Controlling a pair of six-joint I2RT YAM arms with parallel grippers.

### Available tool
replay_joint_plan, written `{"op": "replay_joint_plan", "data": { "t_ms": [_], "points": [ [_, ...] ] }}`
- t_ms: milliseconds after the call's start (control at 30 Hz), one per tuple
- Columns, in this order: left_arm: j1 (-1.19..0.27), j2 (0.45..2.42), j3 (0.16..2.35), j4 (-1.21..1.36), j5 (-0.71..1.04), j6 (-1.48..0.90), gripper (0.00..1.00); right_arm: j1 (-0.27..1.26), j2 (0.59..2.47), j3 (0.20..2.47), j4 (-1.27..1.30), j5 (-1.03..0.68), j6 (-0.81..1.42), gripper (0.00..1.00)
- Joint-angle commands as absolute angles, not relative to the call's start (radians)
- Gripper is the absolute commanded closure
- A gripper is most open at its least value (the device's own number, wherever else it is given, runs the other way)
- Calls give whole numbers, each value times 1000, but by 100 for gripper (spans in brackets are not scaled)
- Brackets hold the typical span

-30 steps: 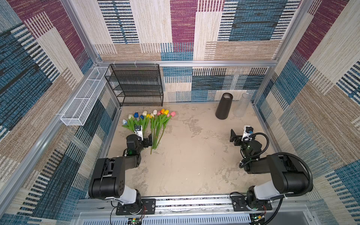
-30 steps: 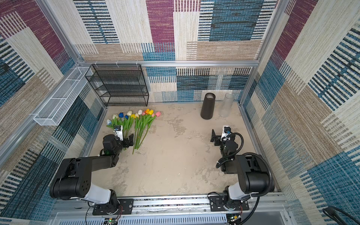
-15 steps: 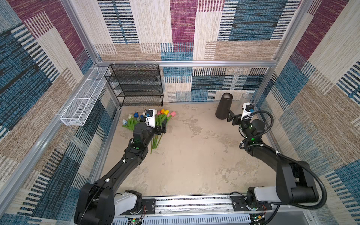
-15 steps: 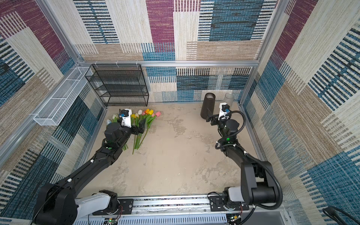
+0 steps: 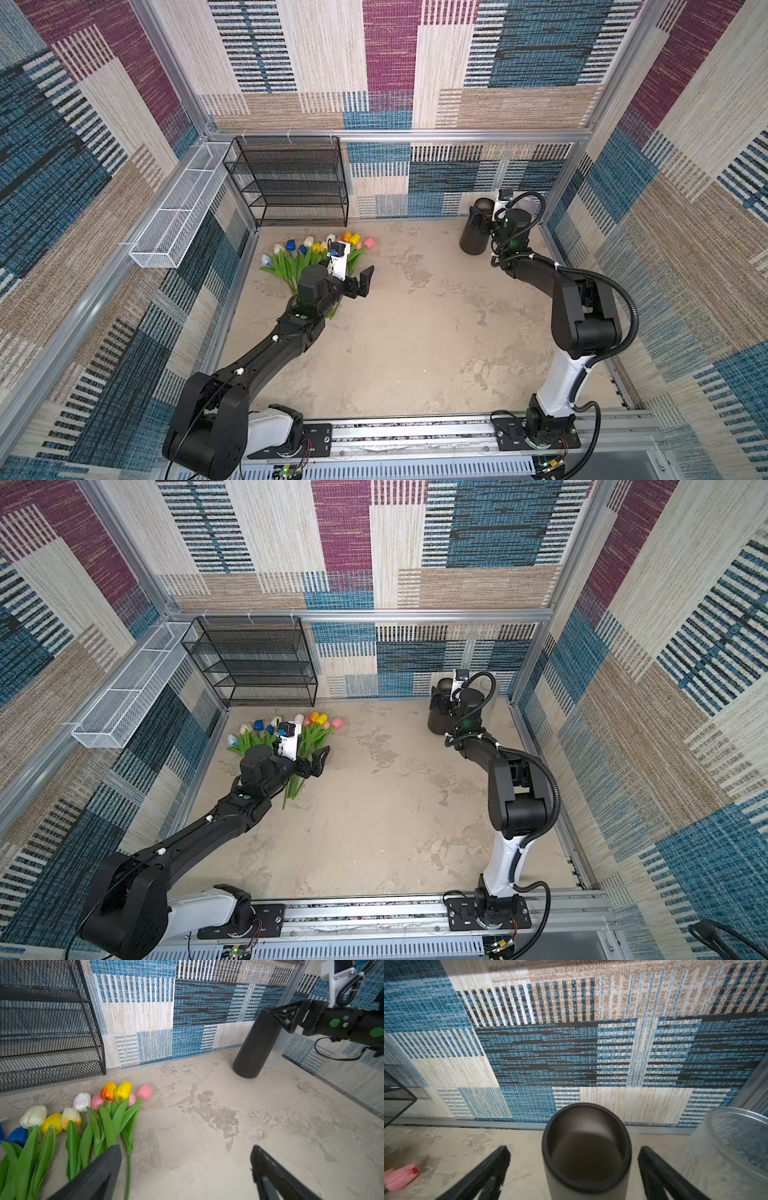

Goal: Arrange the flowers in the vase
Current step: 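Move the right gripper to the dark grey vase while the left gripper approaches the tulips, then grasp the dark grey vase rim with the right gripper and slide it toward the tulips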

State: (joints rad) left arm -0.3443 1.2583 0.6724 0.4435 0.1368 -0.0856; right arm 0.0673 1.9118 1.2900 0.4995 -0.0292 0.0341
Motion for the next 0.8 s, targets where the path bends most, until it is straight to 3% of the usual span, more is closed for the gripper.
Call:
{"op": "replay_joint_plan", "data": {
  "t_ms": [0,500,767],
  "points": [
    [-344,1240,659,505,130,-93,0,69,1967,1364,432,12,57,0],
    [-344,1218,641,503,121,-98,0,67,2130,1522,469,38,-4,0],
    [-344,1197,630,491,124,-101,0,69,2146,1502,526,-3,-31,9]
  ]
}}
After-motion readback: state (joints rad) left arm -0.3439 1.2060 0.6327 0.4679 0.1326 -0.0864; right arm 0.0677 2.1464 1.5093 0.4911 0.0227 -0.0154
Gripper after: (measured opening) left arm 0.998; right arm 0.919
